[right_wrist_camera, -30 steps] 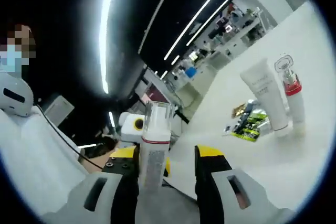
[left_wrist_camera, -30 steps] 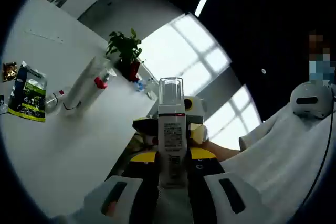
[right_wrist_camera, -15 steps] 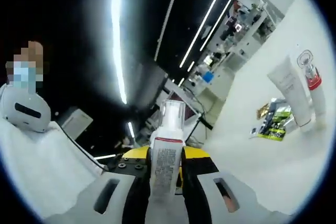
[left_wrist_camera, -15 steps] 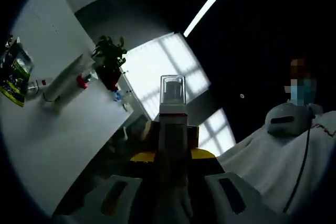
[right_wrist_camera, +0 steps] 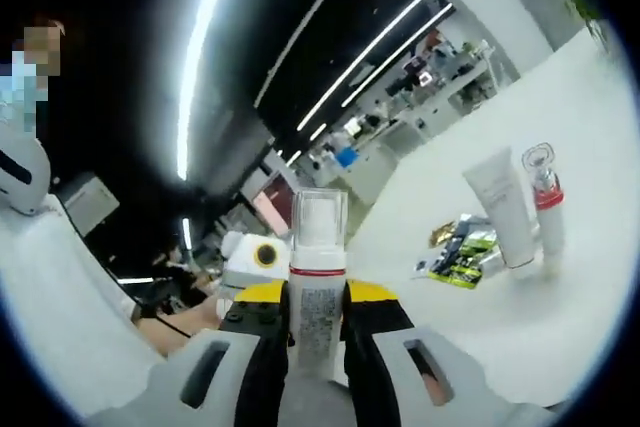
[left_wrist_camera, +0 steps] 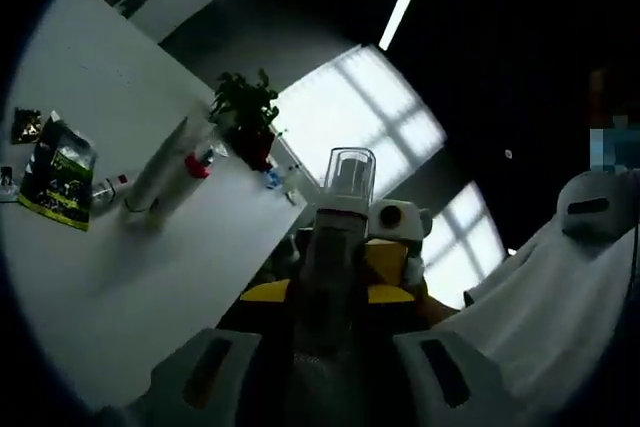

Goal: Arrange the skincare products in the storage area until every visible bottle or jar stands upright without overlapping.

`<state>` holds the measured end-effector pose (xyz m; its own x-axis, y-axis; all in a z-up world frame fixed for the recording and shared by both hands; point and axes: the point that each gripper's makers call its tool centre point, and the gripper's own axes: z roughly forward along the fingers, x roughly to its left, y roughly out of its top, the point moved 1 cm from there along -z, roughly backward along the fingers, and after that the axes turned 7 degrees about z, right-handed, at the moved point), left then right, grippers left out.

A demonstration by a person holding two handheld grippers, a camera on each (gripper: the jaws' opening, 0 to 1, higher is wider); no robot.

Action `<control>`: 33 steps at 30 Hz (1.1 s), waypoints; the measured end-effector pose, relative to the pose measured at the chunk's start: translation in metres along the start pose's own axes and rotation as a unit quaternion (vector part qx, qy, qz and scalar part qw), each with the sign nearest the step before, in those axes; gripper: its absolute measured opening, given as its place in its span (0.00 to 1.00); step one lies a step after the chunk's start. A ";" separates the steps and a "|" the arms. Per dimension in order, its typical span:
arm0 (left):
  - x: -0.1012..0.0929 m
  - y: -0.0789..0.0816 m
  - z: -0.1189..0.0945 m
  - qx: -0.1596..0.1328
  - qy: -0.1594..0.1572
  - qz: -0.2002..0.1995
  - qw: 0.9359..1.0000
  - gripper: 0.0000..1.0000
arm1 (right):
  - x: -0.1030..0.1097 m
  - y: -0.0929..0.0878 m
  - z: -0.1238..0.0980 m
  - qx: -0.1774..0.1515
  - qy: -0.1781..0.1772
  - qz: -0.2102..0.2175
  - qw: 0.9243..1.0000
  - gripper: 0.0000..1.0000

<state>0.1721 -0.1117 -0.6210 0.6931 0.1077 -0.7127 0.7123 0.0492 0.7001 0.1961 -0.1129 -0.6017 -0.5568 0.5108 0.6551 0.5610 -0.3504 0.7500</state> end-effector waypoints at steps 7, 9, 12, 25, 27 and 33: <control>0.022 -0.015 -0.008 0.091 0.124 0.137 0.979 0.28 | -0.009 0.003 0.004 0.015 -0.079 -0.065 0.995 0.20; 0.023 -0.011 -0.008 0.089 0.148 0.152 0.973 0.29 | -0.012 0.006 0.006 0.004 -0.101 -0.063 0.993 0.20; 0.027 0.001 -0.008 0.074 0.194 0.194 0.959 0.25 | -0.016 0.006 0.009 -0.004 -0.132 -0.064 0.989 0.20; 0.025 0.017 -0.005 0.056 0.301 0.275 0.911 0.20 | -0.007 0.001 0.017 -0.023 -0.175 -0.055 0.983 0.20; 0.021 0.018 -0.005 0.046 0.278 0.243 0.928 0.19 | -0.009 0.002 0.015 -0.025 -0.166 -0.042 0.985 0.20; 0.012 0.020 -0.012 0.041 0.229 0.233 0.944 0.19 | 0.007 0.005 0.014 -0.018 -0.091 -0.027 0.995 0.21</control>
<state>0.1936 -0.0980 -0.6147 0.8266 0.5170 -0.2224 0.3615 -0.1848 0.9139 0.2038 -0.0998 -0.5946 -0.4626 0.6625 0.5892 0.5100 -0.3448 0.7881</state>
